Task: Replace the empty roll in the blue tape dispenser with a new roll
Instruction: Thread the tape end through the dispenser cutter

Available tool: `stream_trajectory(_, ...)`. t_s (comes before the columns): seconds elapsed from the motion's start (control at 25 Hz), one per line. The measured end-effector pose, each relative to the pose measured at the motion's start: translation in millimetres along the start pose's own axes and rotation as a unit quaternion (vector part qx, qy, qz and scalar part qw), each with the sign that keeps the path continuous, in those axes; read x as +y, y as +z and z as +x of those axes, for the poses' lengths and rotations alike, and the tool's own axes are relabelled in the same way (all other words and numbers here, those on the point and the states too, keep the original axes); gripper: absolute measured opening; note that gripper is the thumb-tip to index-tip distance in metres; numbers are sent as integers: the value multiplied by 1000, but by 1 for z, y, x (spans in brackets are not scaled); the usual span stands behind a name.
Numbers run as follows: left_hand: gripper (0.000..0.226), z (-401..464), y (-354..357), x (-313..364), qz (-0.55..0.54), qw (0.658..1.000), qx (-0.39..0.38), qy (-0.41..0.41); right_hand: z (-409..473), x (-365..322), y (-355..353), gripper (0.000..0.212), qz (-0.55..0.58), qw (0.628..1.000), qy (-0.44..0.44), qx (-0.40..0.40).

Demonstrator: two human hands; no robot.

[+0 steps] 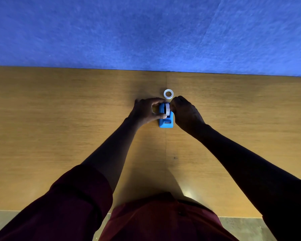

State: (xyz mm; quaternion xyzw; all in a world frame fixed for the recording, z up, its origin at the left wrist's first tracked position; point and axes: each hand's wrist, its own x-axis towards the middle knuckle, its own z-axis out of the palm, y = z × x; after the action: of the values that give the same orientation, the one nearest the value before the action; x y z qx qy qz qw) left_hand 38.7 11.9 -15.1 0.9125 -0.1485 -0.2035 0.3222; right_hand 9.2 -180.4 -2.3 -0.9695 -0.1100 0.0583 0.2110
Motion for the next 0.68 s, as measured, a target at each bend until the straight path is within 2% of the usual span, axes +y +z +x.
stream_trajectory(0.32,68,-1,5,3,-11,1000,14,20,-8,0,2,11,-14,1000,-2,7)
stream_trajectory(0.52,76,-3,4,-1,15,1000,-5,16,-15,-4,3,14,-12,1000,23,-2)
stream_trajectory(0.68,54,-1,5,0,32,999,-2,22,-18,-3,9,20,-17,1000,21,-3)
